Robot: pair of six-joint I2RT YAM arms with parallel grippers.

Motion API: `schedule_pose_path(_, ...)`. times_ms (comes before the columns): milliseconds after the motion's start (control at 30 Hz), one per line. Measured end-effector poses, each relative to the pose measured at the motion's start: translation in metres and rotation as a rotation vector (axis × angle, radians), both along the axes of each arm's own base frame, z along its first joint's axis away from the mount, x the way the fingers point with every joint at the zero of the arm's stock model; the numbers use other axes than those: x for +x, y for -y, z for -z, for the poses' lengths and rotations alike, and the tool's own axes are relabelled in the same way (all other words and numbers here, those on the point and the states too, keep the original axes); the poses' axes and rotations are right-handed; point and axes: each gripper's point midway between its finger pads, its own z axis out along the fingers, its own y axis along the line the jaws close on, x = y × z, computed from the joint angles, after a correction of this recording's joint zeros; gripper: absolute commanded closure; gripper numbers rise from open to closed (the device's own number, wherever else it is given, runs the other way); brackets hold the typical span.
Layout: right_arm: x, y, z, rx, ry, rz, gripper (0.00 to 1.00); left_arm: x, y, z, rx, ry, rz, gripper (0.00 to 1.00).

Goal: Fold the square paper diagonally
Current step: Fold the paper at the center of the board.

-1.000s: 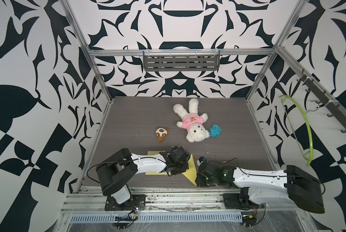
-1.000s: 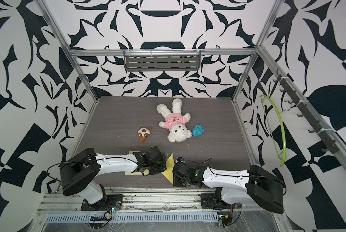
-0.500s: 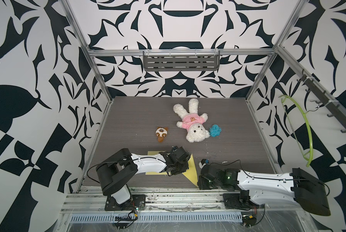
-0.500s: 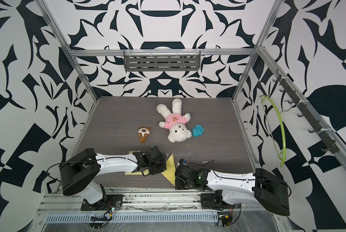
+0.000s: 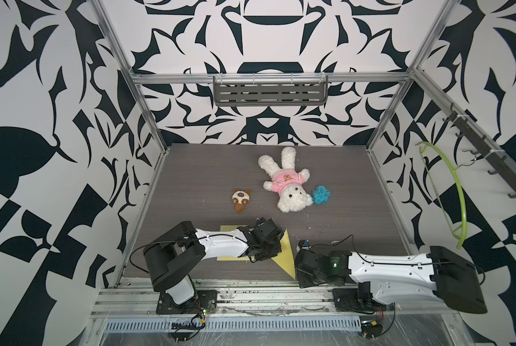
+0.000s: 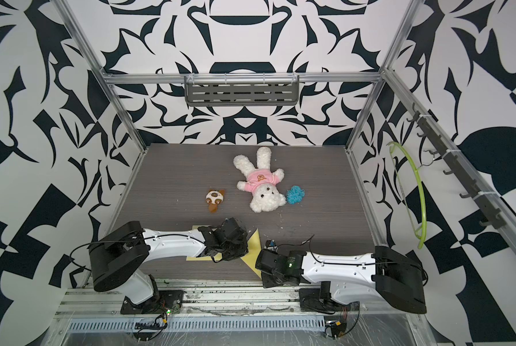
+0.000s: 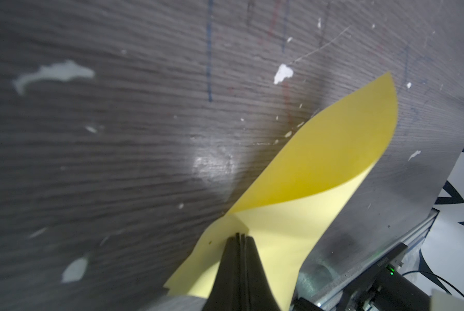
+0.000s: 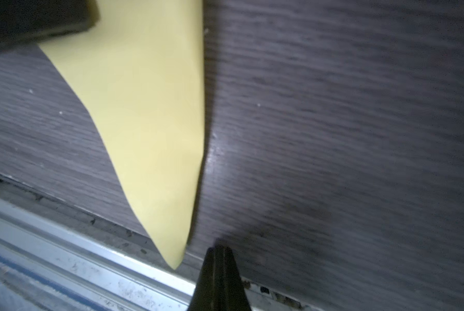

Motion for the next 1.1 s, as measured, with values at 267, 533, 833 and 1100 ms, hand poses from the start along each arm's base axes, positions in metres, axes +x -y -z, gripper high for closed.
schedule_pose_path(267,0.009,-0.006,-0.027,0.074,0.071,0.004,0.97,0.000,0.000,0.000,-0.001,0.000,0.000,1.00)
schedule_pose_path(533,0.014,-0.026,-0.024,0.061,0.070,-0.028,0.98,0.000,0.000,0.000,-0.001,0.000,0.000,1.00)
schedule_pose_path(833,0.010,-0.030,-0.016,0.045,0.051,-0.048,0.98,0.000,0.000,0.000,-0.001,0.000,0.000,1.00)
schedule_pose_path(1100,-0.001,-0.028,-0.001,0.011,0.025,-0.076,0.99,0.000,0.000,0.001,0.001,-0.001,0.000,1.00)
